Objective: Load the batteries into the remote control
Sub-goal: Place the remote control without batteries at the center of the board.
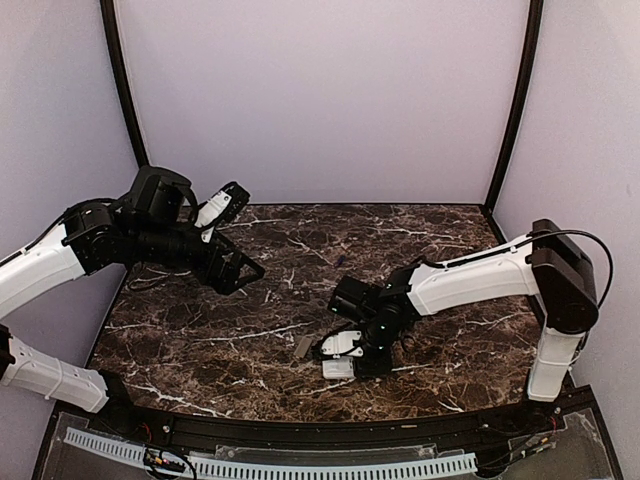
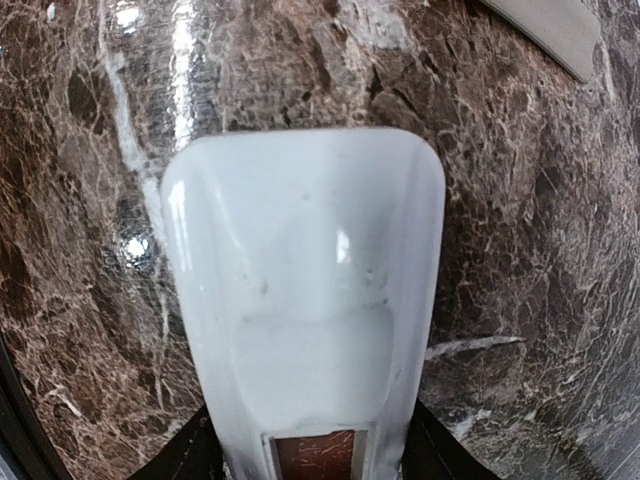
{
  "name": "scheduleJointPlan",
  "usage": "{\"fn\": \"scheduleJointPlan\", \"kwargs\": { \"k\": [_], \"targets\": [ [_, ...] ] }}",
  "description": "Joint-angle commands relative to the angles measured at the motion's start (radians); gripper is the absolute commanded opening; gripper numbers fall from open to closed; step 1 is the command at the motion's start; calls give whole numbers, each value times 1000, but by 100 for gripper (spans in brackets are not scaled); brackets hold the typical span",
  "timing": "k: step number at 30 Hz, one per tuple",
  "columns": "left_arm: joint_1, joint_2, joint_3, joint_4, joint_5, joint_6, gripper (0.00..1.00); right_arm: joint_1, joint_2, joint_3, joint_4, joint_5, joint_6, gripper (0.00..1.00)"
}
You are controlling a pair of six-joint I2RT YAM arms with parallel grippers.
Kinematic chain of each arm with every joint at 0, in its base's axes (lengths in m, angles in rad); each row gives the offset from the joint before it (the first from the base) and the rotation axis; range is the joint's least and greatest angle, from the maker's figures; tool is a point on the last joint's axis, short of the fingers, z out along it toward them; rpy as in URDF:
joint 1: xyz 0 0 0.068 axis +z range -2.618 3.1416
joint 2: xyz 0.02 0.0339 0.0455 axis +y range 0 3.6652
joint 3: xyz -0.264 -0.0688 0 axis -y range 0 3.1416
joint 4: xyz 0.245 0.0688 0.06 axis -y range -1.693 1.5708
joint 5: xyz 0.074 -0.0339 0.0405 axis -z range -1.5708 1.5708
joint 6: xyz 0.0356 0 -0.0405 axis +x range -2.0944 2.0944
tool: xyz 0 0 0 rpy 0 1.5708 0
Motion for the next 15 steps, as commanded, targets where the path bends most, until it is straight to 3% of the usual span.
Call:
{"fn": "scheduleJointPlan", "kwargs": {
  "k": [1,9,15],
  "targets": [
    [6,-9,-5,-17,1,6,99,-3,45,-15,7,38,2,57],
    [6,-14,-13,-22,0,15,99,-3,-4,2,26,88,-34,70],
    [7,-9,-13,-18,4,18,99,-4,-169,-5,90,17,-78,75]
  ]
}}
